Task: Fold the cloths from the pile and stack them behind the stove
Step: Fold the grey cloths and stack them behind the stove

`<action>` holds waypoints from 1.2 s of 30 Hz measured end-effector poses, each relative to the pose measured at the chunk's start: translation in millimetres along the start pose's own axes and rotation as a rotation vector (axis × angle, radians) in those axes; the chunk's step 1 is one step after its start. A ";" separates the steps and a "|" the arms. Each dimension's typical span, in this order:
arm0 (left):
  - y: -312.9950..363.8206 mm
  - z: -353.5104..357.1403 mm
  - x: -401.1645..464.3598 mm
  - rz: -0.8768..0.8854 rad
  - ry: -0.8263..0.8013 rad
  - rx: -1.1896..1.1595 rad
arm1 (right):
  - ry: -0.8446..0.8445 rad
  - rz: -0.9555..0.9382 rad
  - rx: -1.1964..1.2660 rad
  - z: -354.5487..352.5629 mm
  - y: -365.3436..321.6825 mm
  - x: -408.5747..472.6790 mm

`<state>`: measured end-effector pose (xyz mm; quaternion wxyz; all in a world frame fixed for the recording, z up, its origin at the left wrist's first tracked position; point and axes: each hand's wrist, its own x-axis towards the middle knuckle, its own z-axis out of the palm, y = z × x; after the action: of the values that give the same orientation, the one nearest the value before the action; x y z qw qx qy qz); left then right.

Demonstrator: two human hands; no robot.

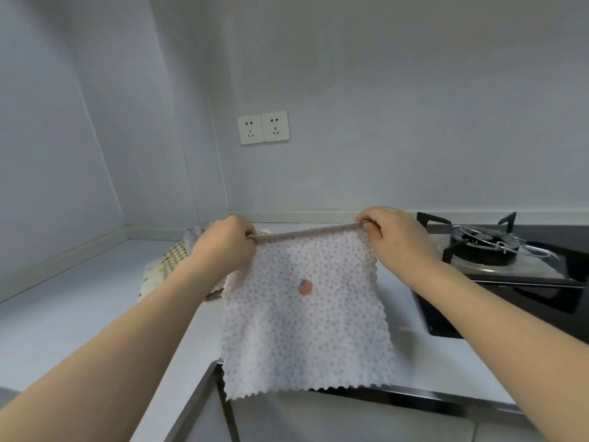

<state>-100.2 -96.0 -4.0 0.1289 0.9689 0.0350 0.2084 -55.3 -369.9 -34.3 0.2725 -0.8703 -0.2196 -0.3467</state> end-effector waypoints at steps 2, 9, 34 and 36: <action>-9.9 22.1 6.8 -0.016 -0.018 0.000 | -0.073 0.111 0.043 23.0 10.9 -1.9; -24.5 44.3 -8.9 0.197 0.110 -0.044 | -0.082 0.095 0.139 34.0 12.8 -9.8; -81.0 62.4 -100.2 0.547 -0.149 -0.036 | -0.543 -0.031 -0.055 24.5 -4.2 -116.6; -77.6 62.7 -97.4 0.596 -0.172 -0.011 | -0.549 -0.033 -0.064 24.7 -4.9 -116.0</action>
<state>-164.1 -47.7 -118.1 0.0698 0.9499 -0.2626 0.1547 -123.0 -373.1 -131.6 0.1694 -0.9361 -0.2881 -0.1091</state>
